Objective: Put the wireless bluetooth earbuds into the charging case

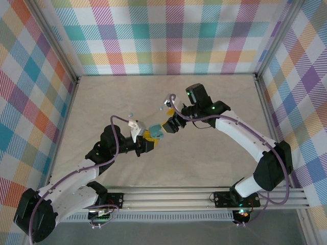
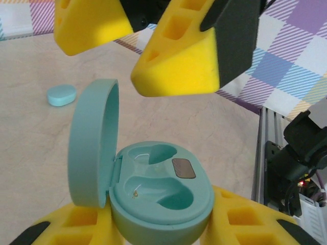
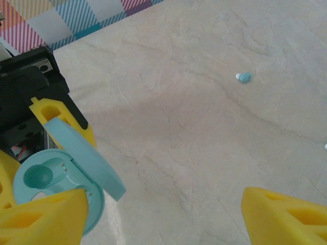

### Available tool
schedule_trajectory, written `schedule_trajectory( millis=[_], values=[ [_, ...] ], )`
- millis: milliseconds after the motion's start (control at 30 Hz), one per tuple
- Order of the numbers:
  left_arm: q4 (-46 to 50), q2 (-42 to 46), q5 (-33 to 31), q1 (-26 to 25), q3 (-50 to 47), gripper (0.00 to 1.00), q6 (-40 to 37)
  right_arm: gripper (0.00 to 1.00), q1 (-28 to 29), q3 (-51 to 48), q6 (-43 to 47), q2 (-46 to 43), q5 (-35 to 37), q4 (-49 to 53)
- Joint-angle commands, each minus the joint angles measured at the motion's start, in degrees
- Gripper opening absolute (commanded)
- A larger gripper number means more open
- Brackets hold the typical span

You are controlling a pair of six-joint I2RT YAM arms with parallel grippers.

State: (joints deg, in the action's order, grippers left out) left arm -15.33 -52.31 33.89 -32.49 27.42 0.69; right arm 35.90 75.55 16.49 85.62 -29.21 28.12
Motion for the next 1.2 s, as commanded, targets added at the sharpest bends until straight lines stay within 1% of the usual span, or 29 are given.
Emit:
schedule_trajectory(
  millis=[0,267,367,500,533,600,700,933,1067,1167],
  values=[
    [-1.1,1.4,-2.0,0.1,-0.5,0.11,0.9,0.79,-0.5,0.4,-1.4,-2.7,-2.0,-1.1],
    [-0.3,1.8,-3.1,0.2,-0.4,0.11,0.9,0.79,-0.5,0.6,-2.8,-3.9,-2.3,-1.3],
    [0.7,2.4,-4.0,0.3,-0.3,0.11,0.7,0.80,-1.0,1.2,-5.2,-3.9,-1.4,-1.7],
    [1.7,3.4,-4.4,0.5,-0.3,0.12,0.6,0.78,-2.6,3.3,-10.3,-1.8,3.8,-1.2],
    [2.0,3.7,-4.5,0.5,-0.2,0.12,0.6,0.77,-3.1,4.0,-13.5,-0.9,5.4,-0.8],
    [2.7,4.1,-4.5,0.5,0.0,0.12,0.6,0.76,-3.9,5.5,-17.7,1.7,9.4,-0.3],
    [5.4,4.8,-4.4,0.6,1.0,0.12,-0.6,0.70,-4.5,10.0,-24.1,7.7,14.7,2.6],
    [6.2,6.3,-5.0,0.7,0.6,0.12,-0.7,0.56,-4.4,22.3,-33.0,23.0,21.5,7.7],
    [6.8,7.1,-5.2,0.7,0.5,0.12,-0.7,0.54,-3.6,31.1,-35.2,32.1,26.8,11.3],
    [7.6,8.0,-5.7,0.7,0.4,0.13,-0.7,0.53,-3.1,38.0,-36.0,38.6,29.4,14.3]
  ],
)
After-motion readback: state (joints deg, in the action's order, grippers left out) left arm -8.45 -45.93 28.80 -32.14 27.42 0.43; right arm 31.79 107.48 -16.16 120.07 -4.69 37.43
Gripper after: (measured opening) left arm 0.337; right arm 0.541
